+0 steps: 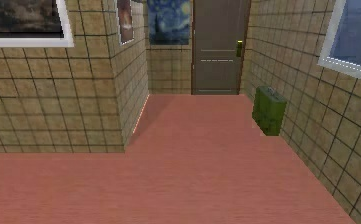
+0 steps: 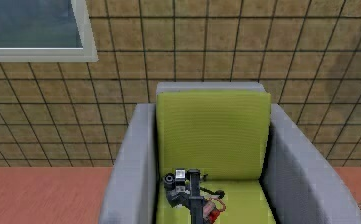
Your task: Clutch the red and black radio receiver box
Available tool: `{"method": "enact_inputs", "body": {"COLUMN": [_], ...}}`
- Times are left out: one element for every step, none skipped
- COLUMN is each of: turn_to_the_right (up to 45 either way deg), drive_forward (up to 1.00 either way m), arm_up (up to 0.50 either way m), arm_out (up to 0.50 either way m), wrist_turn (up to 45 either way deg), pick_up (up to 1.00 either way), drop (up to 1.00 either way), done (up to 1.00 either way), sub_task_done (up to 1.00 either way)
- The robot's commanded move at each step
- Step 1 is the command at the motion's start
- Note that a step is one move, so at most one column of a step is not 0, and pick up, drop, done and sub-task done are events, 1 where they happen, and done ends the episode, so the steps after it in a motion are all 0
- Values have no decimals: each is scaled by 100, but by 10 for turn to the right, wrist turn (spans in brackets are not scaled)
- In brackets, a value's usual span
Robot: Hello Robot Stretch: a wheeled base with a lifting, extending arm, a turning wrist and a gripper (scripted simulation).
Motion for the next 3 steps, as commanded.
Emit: {"method": "enact_inputs", "body": {"turn_to_the_right": [0, 0, 0], "drive_forward": [0, 0, 0], "arm_up": [-30, 0, 10], "arm_out": [0, 0, 0], "wrist_turn": [0, 0, 0], "pick_up": [0, 100, 0], "drop": [0, 0, 0], "done": [0, 0, 0], "sub_task_done": [0, 0, 0]}}
